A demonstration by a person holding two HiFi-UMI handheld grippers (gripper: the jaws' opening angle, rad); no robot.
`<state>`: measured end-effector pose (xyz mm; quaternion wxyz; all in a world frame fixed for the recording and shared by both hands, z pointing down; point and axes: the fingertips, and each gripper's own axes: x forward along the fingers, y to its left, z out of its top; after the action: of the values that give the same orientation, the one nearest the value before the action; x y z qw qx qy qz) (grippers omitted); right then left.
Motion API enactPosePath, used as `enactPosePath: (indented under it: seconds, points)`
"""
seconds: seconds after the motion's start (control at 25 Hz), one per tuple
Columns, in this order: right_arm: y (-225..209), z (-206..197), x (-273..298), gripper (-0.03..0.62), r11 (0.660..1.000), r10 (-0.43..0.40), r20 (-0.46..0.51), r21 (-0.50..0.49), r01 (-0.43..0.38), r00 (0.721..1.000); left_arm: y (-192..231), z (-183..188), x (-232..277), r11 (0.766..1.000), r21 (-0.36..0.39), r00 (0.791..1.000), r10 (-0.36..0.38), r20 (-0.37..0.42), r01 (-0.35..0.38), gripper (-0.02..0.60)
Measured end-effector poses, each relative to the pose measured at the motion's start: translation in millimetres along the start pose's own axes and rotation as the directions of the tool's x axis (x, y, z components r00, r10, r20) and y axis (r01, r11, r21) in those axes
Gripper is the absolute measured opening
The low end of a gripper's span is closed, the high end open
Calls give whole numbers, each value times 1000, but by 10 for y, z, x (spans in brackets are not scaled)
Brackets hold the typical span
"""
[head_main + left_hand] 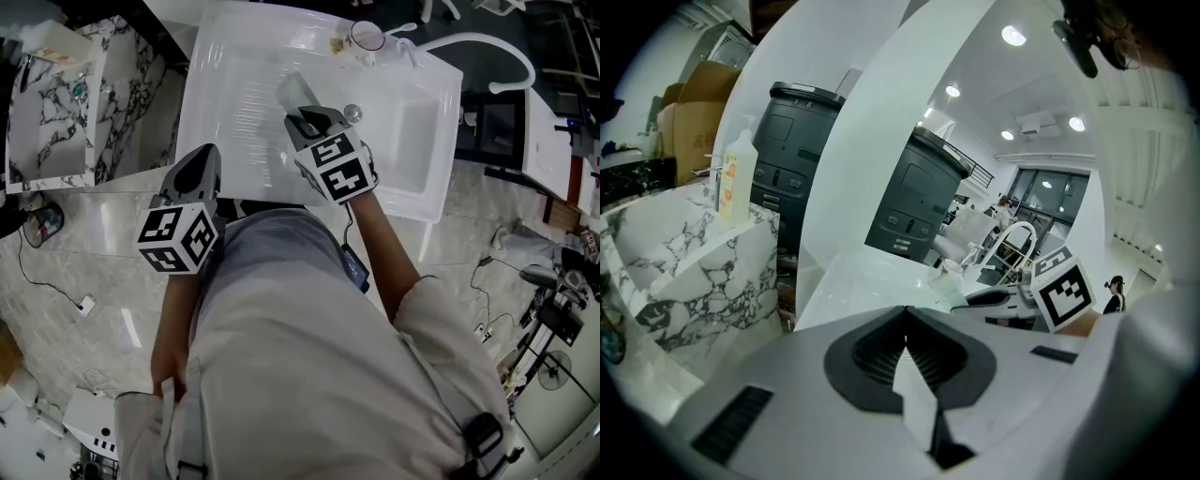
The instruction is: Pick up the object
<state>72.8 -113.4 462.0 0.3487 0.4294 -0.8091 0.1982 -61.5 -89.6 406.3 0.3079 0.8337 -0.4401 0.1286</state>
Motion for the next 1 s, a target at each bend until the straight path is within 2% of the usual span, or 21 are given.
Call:
enactPosePath:
  seconds: [0.6, 1.0]
  points:
    - [-12, 48, -250, 66, 997, 8, 57, 78, -12, 998, 35, -3, 19, 1000, -14, 1000, 4, 1, -3, 0]
    - [54, 53, -475, 64, 993, 47, 100, 104, -58, 994, 6, -10, -8, 1000, -12, 1000, -12, -1, 12, 0]
